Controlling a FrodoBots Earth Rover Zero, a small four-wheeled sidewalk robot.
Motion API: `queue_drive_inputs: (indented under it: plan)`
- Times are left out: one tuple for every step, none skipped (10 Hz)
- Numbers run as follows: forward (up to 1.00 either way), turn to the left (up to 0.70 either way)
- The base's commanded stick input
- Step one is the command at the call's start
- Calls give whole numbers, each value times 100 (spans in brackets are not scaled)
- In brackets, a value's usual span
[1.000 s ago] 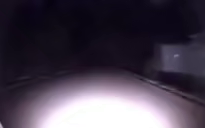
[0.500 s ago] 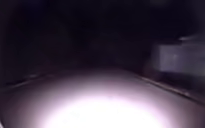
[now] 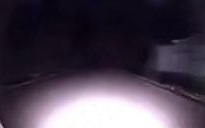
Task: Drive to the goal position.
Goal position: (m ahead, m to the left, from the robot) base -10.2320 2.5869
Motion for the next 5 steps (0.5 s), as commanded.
queue_drive_inputs:
  plan:
    - [-100,0]
    - [-100,0]
    - [-100,0]
    - [-100,0]
    - [-100,0]
